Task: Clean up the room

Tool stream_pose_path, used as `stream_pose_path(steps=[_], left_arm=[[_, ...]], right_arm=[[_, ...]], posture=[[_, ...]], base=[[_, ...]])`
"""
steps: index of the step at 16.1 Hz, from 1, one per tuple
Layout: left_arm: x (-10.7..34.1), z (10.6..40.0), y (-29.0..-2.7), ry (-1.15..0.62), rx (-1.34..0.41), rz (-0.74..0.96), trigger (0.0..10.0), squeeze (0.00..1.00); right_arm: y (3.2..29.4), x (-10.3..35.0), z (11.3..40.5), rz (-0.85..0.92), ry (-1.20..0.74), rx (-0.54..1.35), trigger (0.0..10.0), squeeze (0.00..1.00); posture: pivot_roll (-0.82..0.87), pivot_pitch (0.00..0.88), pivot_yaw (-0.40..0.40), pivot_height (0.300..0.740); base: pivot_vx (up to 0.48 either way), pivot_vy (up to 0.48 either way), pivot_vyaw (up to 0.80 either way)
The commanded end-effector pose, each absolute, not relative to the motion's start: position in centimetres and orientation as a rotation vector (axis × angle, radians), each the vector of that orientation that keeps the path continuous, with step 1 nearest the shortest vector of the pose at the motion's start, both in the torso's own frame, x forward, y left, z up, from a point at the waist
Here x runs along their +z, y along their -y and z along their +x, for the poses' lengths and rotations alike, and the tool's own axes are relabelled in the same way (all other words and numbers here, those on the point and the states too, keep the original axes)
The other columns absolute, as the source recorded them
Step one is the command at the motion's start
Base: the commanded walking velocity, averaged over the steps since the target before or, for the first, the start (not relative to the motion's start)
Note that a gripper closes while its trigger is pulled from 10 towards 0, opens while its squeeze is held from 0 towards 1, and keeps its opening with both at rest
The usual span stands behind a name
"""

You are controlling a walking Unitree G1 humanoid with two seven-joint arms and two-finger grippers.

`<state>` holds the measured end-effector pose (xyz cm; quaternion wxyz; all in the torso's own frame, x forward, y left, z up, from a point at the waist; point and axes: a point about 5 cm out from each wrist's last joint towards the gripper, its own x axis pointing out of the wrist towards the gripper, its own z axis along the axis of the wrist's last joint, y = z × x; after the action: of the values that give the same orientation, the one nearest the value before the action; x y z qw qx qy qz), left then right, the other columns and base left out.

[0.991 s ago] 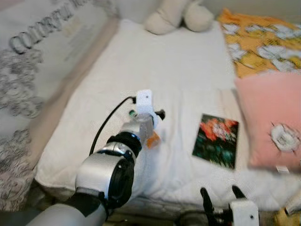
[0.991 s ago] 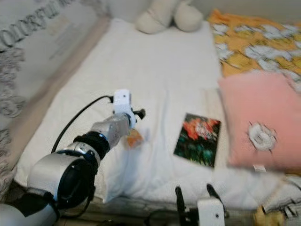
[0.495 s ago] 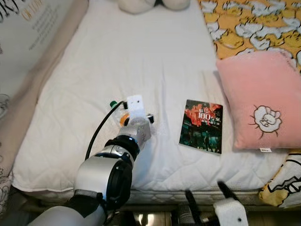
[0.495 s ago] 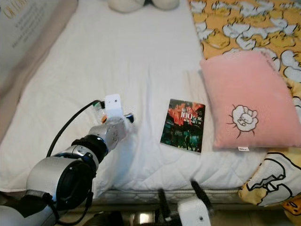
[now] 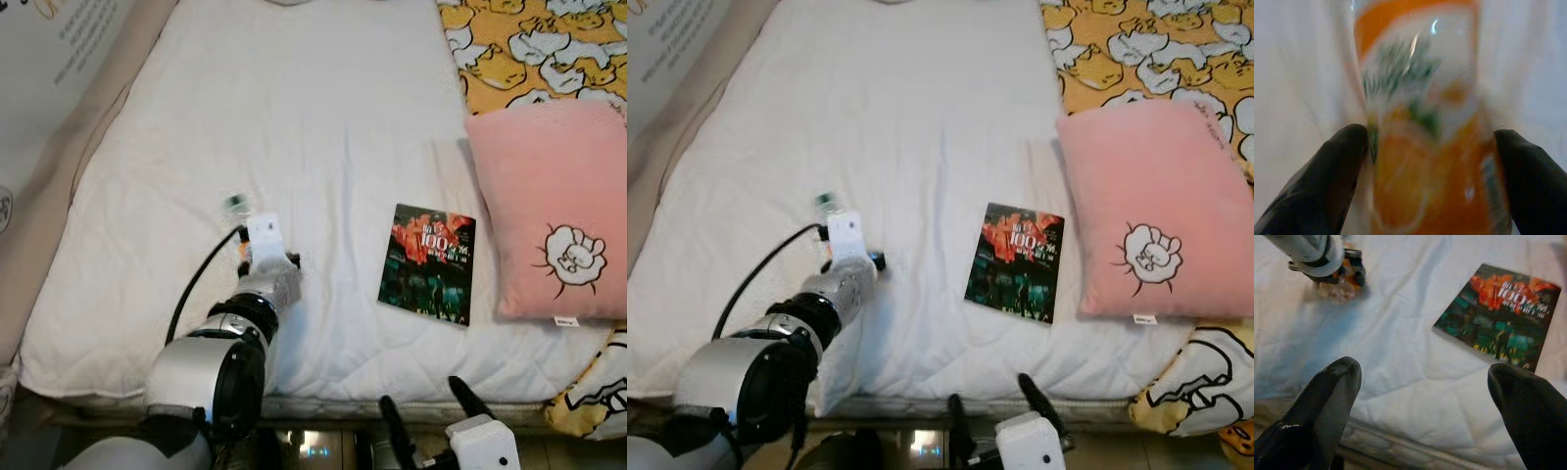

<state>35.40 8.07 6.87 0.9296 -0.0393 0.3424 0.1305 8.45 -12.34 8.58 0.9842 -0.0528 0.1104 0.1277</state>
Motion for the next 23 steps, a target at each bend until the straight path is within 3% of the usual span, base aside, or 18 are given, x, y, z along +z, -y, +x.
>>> stream_pose_path(steps=[1,2,3,10,11,13,16,20,21,22,23], left_arm=[[5.6,34.5,-8.1,-0.766,0.269,-0.095,10.0,0.00],[5.4,34.5,-8.4,-0.772,0.271,-0.104,9.7,0.00],[5.4,34.5,-8.7,-0.769,0.277,-0.100,0.0,0.00],[7.4,36.1,-9.6,-0.599,0.205,0.092,0.0,0.00],[7.8,36.5,-9.8,-0.534,0.163,0.169,0.0,0.00],[8.6,37.0,-10.1,-0.474,0.148,0.130,0.0,0.00],[13.5,39.0,-11.6,-0.102,0.012,0.101,0.0,0.00],[11.5,34.3,-17.2,0.003,-0.101,0.069,0.0,0.00],[10.5,32.6,-17.7,0.007,-0.154,0.063,0.6,0.00],[9.4,30.7,-17.9,0.017,-0.227,0.103,10.0,0.00],[8.7,29.2,-18.0,0.028,-0.269,0.148,10.0,0.00]], right_arm=[[12.4,8.8,7.9,-0.094,-0.245,0.261,10.0,0.00],[12.5,8.8,7.6,-0.100,-0.260,0.263,10.0,0.00],[12.6,8.8,7.5,-0.100,-0.267,0.264,10.0,0.00],[13.1,8.4,8.1,-0.088,-0.282,0.273,10.0,0.00],[13.3,7.9,9.1,-0.093,-0.266,0.270,10.0,0.00],[13.6,7.6,10.3,-0.084,-0.246,0.249,10.0,0.00],[16.0,7.2,15.1,0.014,-0.160,0.105,10.0,0.00],[18.7,8.9,20.5,0.020,-0.005,-0.013,10.0,0.00],[18.3,8.6,21.1,0.031,-0.006,0.005,10.0,0.00],[17.6,8.3,21.6,0.038,-0.010,0.033,10.0,0.00],[17.2,8.0,21.9,0.046,-0.013,0.046,10.0,0.00]], posture=[[-0.42,0.222,0.033,0.735],[-0.42,0.222,0.033,0.735],[-0.42,0.222,0.033,0.735],[-0.40,0.211,0.018,0.735],[-0.38,0.177,0.030,0.735],[-0.35,0.121,0.051,0.735],[-0.25,0.000,0.070,0.735],[-0.08,0.000,0.055,0.735],[-0.05,0.000,0.041,0.735],[-0.03,0.000,0.031,0.735],[-0.03,0.000,0.027,0.735]], base=[[0.000,0.000,0.00],[0.000,0.000,0.00],[0.000,0.000,0.00],[0.000,0.000,0.00],[0.000,0.000,0.00],[0.000,0.000,0.00],[0.000,0.000,0.00],[0.000,0.000,0.00],[0.000,0.000,0.00],[0.000,0.000,0.00],[0.000,0.000,0.00]])
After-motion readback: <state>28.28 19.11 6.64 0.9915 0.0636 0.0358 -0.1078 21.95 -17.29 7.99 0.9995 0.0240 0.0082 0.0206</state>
